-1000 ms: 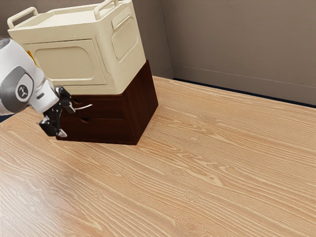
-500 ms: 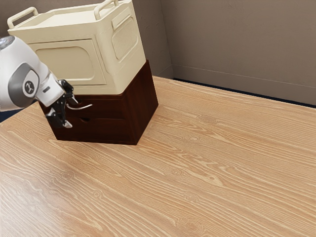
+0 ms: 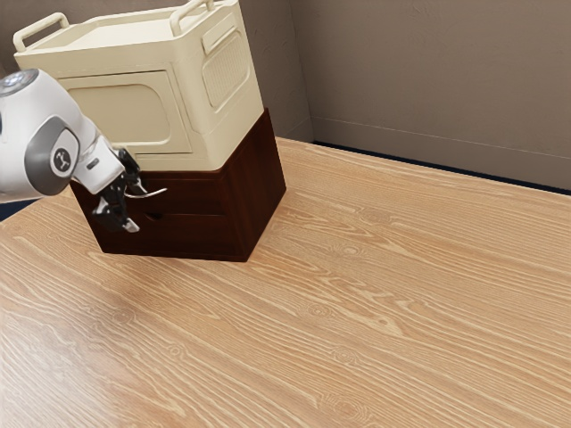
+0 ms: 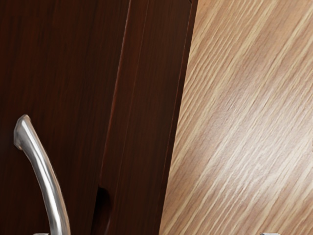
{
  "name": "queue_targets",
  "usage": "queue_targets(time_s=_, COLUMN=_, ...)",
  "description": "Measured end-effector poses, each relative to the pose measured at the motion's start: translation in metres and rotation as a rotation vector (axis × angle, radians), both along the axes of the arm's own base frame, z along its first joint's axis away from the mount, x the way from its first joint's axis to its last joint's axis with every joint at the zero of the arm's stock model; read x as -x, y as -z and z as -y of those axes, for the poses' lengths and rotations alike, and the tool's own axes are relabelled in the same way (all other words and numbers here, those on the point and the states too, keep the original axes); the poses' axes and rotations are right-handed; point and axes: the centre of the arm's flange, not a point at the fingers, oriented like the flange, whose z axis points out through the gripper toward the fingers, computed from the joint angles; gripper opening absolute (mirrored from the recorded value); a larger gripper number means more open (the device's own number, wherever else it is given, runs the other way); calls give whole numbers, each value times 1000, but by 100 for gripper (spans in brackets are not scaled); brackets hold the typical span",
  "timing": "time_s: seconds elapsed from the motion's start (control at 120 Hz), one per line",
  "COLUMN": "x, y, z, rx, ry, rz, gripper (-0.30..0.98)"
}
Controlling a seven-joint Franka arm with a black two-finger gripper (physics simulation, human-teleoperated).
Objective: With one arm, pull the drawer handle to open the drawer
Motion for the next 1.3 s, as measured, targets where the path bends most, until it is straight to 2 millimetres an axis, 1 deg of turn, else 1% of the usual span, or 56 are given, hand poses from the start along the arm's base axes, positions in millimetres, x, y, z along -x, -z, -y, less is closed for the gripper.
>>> queue_targets(time_s=0.233, x=2, y=-2, z=0, rx=7, ry=-11, rz=1, gripper=45)
queue_targets(time_s=0.592, x=12, y=-3, z=5, rx=23, ry=-16, rz=-43, gripper=41)
queue_targets(time_s=0.8, x=31, y=-7, z=14, rx=22, ry=-23, rz=-70, gripper=39)
queue_targets(time_s=0.983, x=44, y=-5, z=22, rx=25, ry=-27, rz=-91, gripper=41)
queue_targets(time_s=1.083, x=50, y=-7, z=29, rx=22, ry=-25, rz=-98, gripper=38)
queue_targets(time_s=1.3, x=67, y=-10, z=40, rx=15, ry=-27, rz=-112, gripper=36)
